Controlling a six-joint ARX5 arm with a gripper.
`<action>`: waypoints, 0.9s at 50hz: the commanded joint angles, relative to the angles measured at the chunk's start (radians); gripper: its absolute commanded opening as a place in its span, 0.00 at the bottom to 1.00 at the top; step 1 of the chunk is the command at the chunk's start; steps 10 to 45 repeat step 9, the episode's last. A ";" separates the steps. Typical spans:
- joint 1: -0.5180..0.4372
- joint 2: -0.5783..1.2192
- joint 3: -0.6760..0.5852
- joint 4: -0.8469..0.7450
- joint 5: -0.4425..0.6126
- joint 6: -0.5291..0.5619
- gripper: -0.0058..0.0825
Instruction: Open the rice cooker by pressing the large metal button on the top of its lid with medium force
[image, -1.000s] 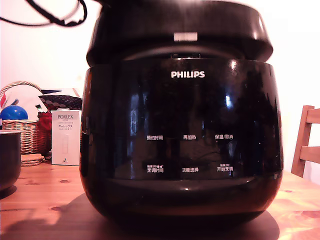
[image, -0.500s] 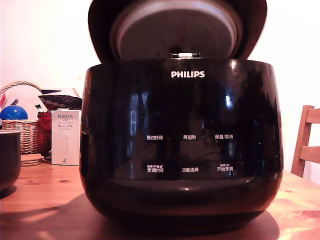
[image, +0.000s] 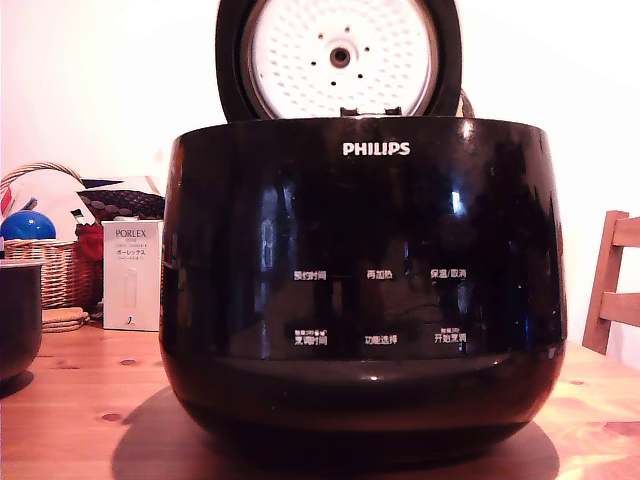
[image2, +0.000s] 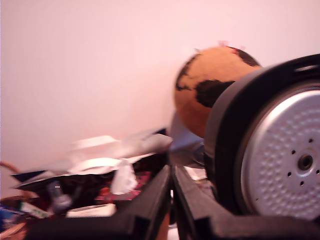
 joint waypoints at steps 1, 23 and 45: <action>0.009 -0.007 -0.029 0.007 -0.003 0.002 0.04; 0.011 -0.012 -0.029 0.004 -0.003 0.002 0.04; 0.011 -0.012 -0.029 0.004 -0.003 0.002 0.04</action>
